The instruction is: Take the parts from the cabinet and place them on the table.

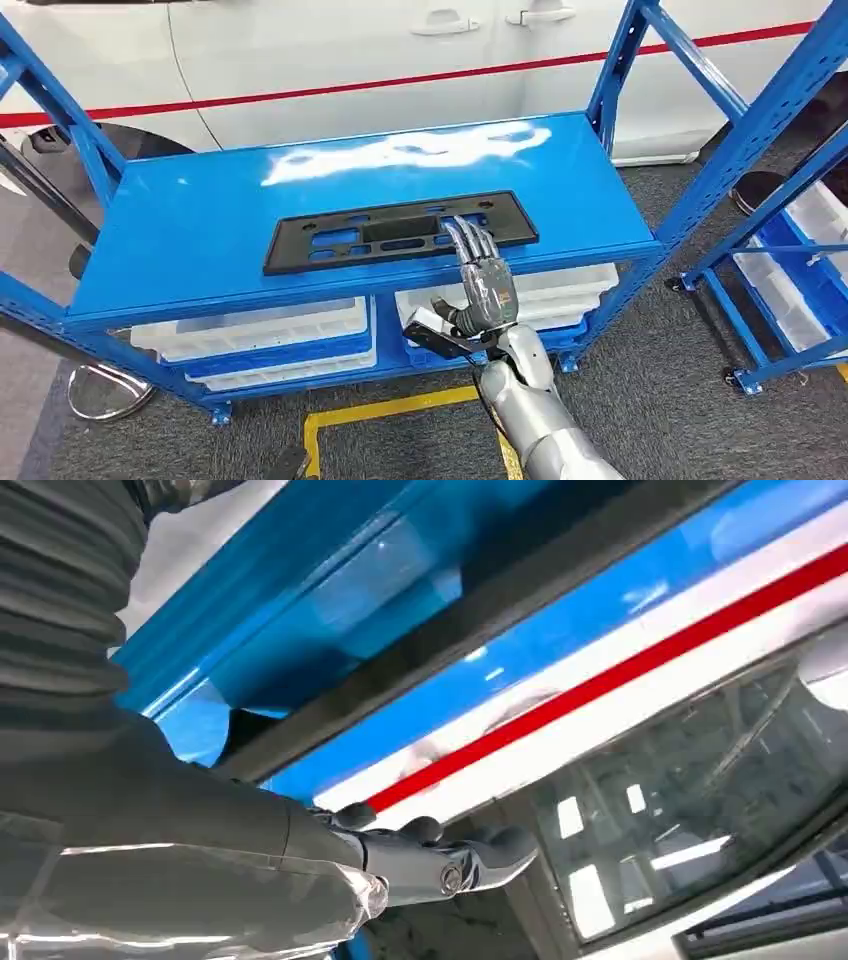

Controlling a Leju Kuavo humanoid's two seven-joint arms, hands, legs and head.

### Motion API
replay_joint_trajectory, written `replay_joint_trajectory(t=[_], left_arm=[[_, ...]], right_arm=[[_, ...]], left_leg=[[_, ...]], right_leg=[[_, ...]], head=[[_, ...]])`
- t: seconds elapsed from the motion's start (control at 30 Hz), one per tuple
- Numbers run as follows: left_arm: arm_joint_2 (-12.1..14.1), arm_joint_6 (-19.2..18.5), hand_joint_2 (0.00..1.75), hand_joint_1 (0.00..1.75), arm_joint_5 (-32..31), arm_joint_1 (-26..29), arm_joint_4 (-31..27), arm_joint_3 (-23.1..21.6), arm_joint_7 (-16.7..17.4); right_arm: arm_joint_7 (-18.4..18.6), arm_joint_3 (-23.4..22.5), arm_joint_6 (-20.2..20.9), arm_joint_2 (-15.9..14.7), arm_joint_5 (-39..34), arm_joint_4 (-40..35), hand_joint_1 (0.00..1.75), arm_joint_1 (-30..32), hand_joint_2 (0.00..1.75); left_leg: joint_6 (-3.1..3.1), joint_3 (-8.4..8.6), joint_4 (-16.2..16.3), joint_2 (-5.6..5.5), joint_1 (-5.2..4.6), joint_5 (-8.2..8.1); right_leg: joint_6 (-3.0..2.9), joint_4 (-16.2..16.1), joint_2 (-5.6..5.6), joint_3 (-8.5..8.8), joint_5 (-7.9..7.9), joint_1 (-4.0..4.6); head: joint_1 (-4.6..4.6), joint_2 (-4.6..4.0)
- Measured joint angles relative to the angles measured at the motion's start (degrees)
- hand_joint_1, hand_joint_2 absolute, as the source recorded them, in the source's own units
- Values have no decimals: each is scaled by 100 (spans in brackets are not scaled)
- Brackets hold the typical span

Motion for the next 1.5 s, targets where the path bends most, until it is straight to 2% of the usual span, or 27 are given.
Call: replay_joint_trajectory(t=[0.03, 0.07, 0.17, 0.2, 0.3, 0.37, 0.4, 0.47, 0.5, 0.53, 0.63, 0.7, 0.77, 0.83, 0.93, 0.97, 1.03, 1.07, 1.1, 1.13, 1.2, 1.23, 1.27, 1.37, 1.4, 1.43, 1.5], left_arm=[[0, 0, 0, 0, -4, 11, 0, 0, 2], [0, 0, 0, 0, -15, 15, 0, 0, 2], [0, 0, 0, 0, -26, -3, 0, 0, 2], [0, 0, 0, 0, -37, -15, 0, 0, 4], [0, 0, 0, 0, -68, -2, 0, 0, 13], [-13, 0, 0, 0, -77, -7, 0, 0, 17], [-18, 0, 0, 0, -76, -22, 0, 0, 17], [-17, -2, 0, 0, -76, -39, 0, -2, 17], [-17, -2, 0, 0, -76, -35, 0, -2, 17], [-17, -2, 0, 0, -76, -29, 0, -2, 20], [-20, -2, 0, 0, -76, -25, 0, -2, 20], [-26, -2, 0, 0, -76, -25, 0, -2, 20], [-35, -7, 0, 0, -74, -35, 0, 0, 17], [-35, -9, 0, 0, -74, -31, 0, 0, 13], [-35, -9, 0, 0, -74, -34, 0, 0, 9], [-35, -9, 0, 0, -74, -36, 0, 0, 7], [-35, -13, 0, 0, -74, -22, 0, 0, 4], [-35, -13, 0, 0, -70, -8, 0, 0, 4], [-35, -13, 0, 0, -70, -1, 0, 0, 4], [-35, -13, 0, 0, -68, -2, 0, 0, 2], [-33, -13, 0, 0, -66, -15, 0, 0, -4], [-33, -11, 0, 0, -66, -17, 0, 0, -15], [-35, -11, 0, 0, -66, -29, 0, 0, -20], [-35, -7, 0, 0, -63, -19, 0, 0, -26], [-39, -4, 0, 0, -57, -23, 0, 0, -28], [-39, -4, 0, 0, -55, -30, 0, 0, -33], [-39, -4, 0, 0, -44, -50, 0, 2, -33]], right_arm=[[94, 0, 0, 0, 340, -64, 0, 47, 175], [182, 0, -2, 0, 788, -228, 0, 138, 175], [364, 0, -2, 26, 1520, -716, 0, 282, 175], [436, 0, -2, 28, 1605, -799, 0, 285, 175], [777, 35, -2, 13, 1896, -1016, 0, 308, 175], [1034, 125, -4, -29, 2037, -1117, 0, 308, 175], [1210, 215, -4, -74, 2115, -1169, 0, 291, 175], [1333, 378, -4, -171, 2170, -1198, 0, 289, 175], [1361, 431, -2, -212, 2176, -1198, 0, 307, 175], [1368, 468, -2, -243, 2189, -1198, 0, 320, 175], [1390, 551, -2, -289, 2209, -1211, 0, 323, 175], [1531, 657, -2, -315, 2235, -1244, 0, 308, 175], [1712, 802, -2, -350, 2248, -1243, 0, 282, 175], [1869, 955, -2, -389, 2250, -1241, 0, 286, 175], [1941, 1132, -2, -433, 2250, -1243, 0, 263, 175], [1958, 1187, -2, -437, 2250, -1243, 0, 256, 175], [1967, 1237, -2, -450, 2250, -1241, 0, 256, 175], [1976, 1268, -2, -461, 2248, -1237, 0, 259, 175], [1984, 1303, -2, -472, 2246, -1233, 0, 259, 175], [2009, 1338, -2, -481, 2244, -1230, 0, 258, 175], [2030, 1410, -2, -496, 2240, -1228, 0, 257, 175], [2039, 1449, -2, -500, 2240, -1228, 0, 253, 175], [2072, 1480, -2, -507, 2240, -1226, 0, 240, 175], [2152, 1628, -2, -529, 2242, -1189, 0, 226, 175], [2170, 1664, -2, -536, 2242, -1178, 0, 210, 175], [2203, 1709, -2, -551, 2244, -1165, 0, 191, 175], [2225, 1781, -2, -577, 2244, -1138, 0, 169, 175]], left_leg=[[-9, -74, 81, 1, 5, 52], [-12, -31, -77, 2, 10, 221], [41, 555, -1418, 5, 14, 978], [59, 641, -1539, 0, -25, 894], [140, 631, -1594, -6, -40, 875], [225, 682, -1677, 5, 16, 916], [270, 693, -1687, 5, 14, 914], [304, 695, -1680, 9, 8, 899], [313, 696, -1678, 9, 2, 893], [319, 697, -1670, 8, -1, 888], [310, 713, -1649, -2, -1, 855], [280, 755, -1628, -7, -1, 806], [223, 739, -1594, -11, -44, 770], [168, 751, -1636, -6, -38, 782], [76, 714, -1448, 3, -15, 612], [58, 582, -1160, 1, -10, 449], [19, 95, -208, 2, 3, 54], [8, -62, 48, 3, 5, 33], [3, -83, 22, 3, 9, 145], [5, 13, -237, 4, 14, 354], [36, 448, -1188, 7, 17, 893], [68, 588, -1506, 9, 14, 912], [86, 658, -1623, 3, -18, 876], [173, 636, -1604, -13, -35, 875], [218, 672, -1661, -8, 20, 905], [235, 692, -1683, -8, 19, 912], [305, 694, -1682, 2, 11, 899]], right_leg=[[3, 8, 4, 2, -15, 0], [6, 21, 9, 11, -31, -2], [57, 51, 20, 80, -103, -5], [91, 67, 21, 67, -122, 39], [147, 40, 18, 58, -100, 25], [212, 109, 15, 52, -178, 13], [230, 350, 10, -55, -328, 20], [262, 1222, 12, -499, -728, 15], [275, 1630, 12, -731, -850, 9], [283, 1807, 11, -856, -834, 2], [270, 1374, 10, -710, -431, -9], [219, 390, 6, -245, 87, -9], [195, 94, 11, -123, 13, 31], [178, 109, 25, -133, 6, 38], [78, 3, 17, -44, 29, -9], [51, 3, 7, -29, 21, -11], [17, 9, -6, -20, 0, 0], [15, 11, -5, -16, -7, 0], [16, 14, 2, -10, -15, -1], [26, 20, 10, 0, -26, -3], [60, 38, 18, 48, -69, -7], [90, 47, 18, 58, -92, -5], [123, 83, 22, 38, -108, 35], [207, 29, 18, 54, -90, 23], [238, 47, 20, 48, -126, 37], [261, 167, 14, 21, -208, 12], [302, 923, 12, -362, -592, 6]], head=[[0, 0], [-2, 0], [-2, 0], [0, 0], [0, 0], [-2, 0], [4, 0], [2, 0], [4, 0], [0, 0], [2, 0], [4, 0], [0, 0], [-2, 0], [0, 0], [-4, 0], [-2, 0], [-4, 0], [-2, 0], [-4, 0], [-2, 0], [-2, 0], [-2, 0], [-2, 0], [-2, 0], [2, 0], [2, 0]])
